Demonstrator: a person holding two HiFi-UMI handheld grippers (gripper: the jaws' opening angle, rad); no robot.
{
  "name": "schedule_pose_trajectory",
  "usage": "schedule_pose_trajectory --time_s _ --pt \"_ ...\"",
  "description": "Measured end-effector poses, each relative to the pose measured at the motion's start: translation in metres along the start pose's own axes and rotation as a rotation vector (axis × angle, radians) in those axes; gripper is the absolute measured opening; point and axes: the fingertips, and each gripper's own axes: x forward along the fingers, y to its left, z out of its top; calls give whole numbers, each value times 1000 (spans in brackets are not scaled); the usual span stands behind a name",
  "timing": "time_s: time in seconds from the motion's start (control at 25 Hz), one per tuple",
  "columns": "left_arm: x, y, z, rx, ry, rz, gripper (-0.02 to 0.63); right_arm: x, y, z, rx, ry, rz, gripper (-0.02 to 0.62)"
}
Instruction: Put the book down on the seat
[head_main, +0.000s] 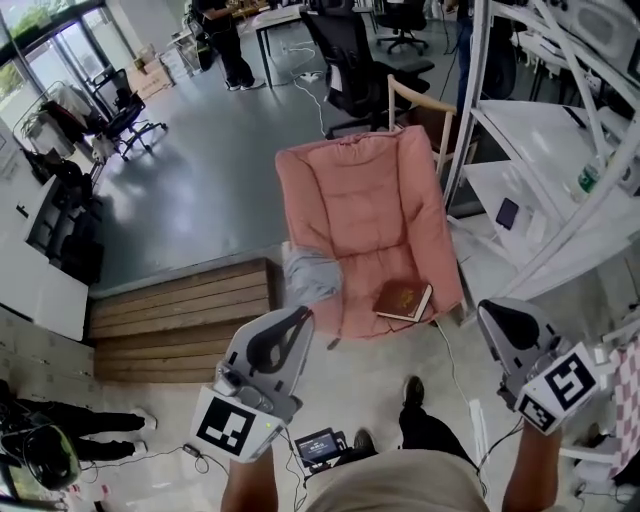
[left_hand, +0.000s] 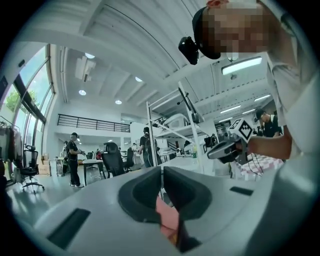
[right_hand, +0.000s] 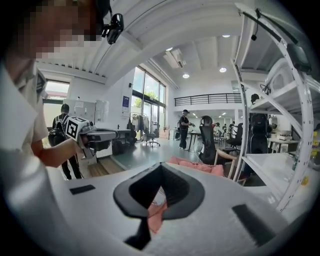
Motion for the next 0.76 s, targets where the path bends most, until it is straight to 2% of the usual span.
schedule_pose_trajectory --time_s 0.28,0.76 --pt "-42 -5 20 21 -36 19 18 -21 26 24 -45 -33 -7 -11" --pt "-65 -20 21 15 -40 -4 18 -41 48 29 -57 -33 -26 -11"
